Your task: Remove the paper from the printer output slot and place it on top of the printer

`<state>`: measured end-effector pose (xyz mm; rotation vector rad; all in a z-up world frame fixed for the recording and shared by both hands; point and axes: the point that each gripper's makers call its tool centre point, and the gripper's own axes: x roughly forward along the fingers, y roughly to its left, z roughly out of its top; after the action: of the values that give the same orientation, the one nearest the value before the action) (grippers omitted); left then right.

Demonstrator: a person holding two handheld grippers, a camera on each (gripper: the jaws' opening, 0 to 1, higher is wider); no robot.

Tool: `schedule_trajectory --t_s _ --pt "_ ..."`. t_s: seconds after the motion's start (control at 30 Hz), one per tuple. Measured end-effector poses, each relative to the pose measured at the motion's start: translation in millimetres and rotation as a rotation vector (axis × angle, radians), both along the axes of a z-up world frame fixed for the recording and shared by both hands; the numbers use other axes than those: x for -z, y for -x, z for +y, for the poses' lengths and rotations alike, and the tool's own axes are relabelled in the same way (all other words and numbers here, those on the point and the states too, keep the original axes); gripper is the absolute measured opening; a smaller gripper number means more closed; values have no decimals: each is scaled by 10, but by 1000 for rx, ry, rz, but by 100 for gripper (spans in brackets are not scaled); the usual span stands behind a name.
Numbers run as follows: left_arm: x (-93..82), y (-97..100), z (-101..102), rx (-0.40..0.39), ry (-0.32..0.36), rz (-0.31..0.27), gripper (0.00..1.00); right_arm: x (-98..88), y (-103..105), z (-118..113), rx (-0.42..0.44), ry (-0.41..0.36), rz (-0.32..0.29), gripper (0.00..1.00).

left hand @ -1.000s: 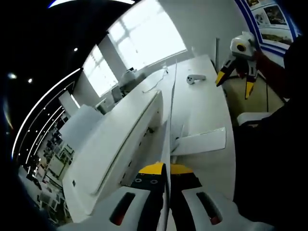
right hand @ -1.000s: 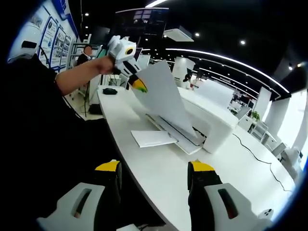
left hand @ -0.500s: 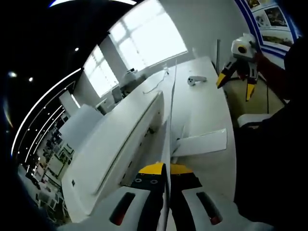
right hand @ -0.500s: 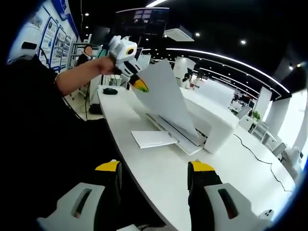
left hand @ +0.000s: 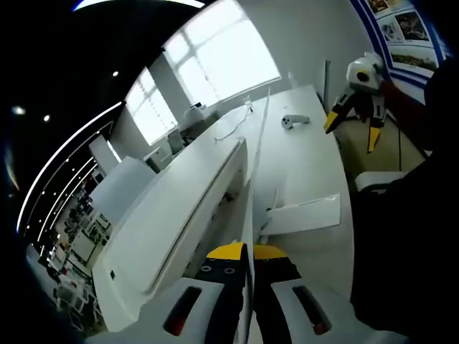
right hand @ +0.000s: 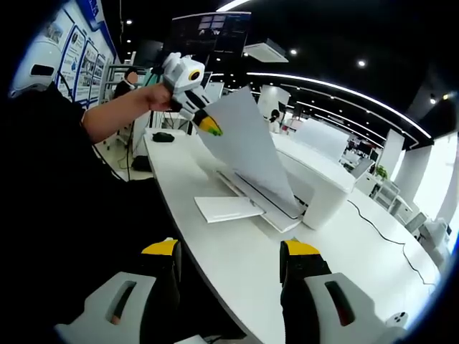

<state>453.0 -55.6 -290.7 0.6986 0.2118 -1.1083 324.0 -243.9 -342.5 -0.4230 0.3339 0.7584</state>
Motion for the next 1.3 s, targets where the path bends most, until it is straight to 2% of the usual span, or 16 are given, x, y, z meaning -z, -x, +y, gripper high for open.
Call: schedule_trajectory --t_s 0.53,0.87,1.3 --pt "-6 -26 10 6 6 13 5 41 0 47 -10 3 9 51" --pt "-145 -51 35 4 38 -8 5 43 5 57 -12 4 9 51" --pt "-223 -111 60 -4 70 0 5 10 19 68 -15 9 0 51"
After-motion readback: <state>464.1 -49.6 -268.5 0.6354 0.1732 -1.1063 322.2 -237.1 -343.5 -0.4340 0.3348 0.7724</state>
